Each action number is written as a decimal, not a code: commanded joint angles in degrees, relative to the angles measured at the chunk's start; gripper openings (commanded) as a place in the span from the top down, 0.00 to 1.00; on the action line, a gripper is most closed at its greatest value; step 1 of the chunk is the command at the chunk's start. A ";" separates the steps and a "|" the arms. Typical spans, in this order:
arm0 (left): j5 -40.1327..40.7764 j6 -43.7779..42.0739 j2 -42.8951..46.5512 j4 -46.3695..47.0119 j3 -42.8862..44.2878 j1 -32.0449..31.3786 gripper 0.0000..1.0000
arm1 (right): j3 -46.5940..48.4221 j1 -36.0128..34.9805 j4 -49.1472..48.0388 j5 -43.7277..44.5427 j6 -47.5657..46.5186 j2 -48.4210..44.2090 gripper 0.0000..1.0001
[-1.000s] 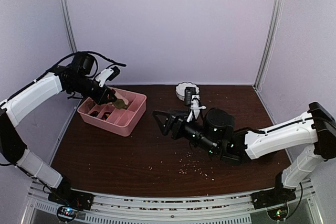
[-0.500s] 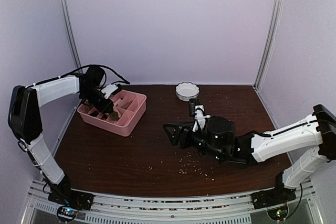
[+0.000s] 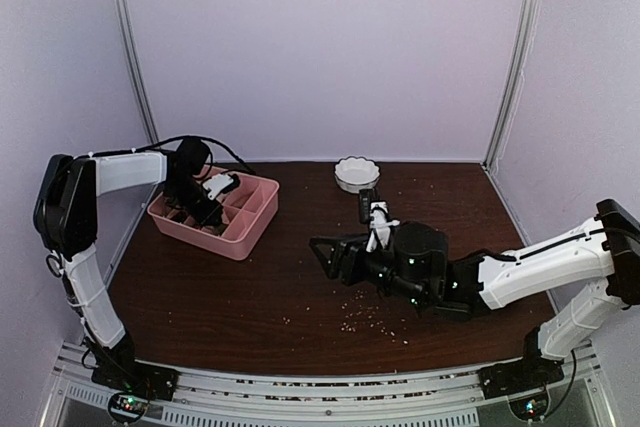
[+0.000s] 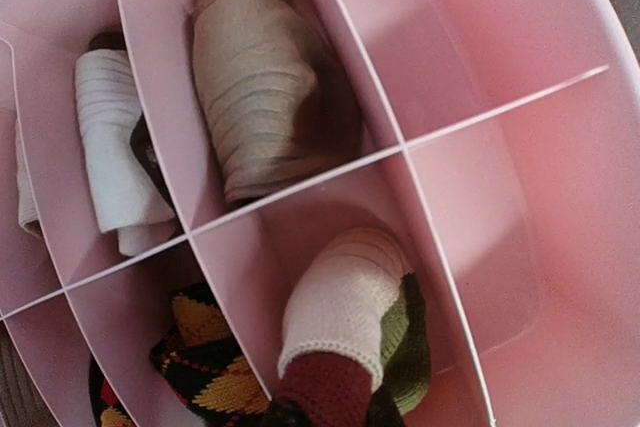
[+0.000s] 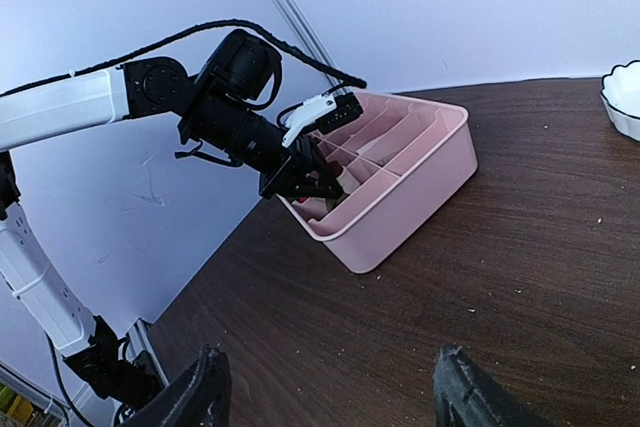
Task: Roll the socks
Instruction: Place the sock in the storage box, then reset both arms
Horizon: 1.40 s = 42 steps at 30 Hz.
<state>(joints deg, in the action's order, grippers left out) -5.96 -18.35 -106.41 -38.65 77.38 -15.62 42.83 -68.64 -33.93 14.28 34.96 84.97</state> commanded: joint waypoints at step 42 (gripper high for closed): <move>-12.76 7.71 27.77 56.41 -39.52 21.68 0.02 | -30.76 19.69 19.47 51.80 -30.36 -54.41 0.00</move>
<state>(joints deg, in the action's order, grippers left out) -17.30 -13.69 -76.64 -2.76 42.17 5.69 17.69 -51.24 -3.07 56.49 16.38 34.72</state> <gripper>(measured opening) 0.978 0.995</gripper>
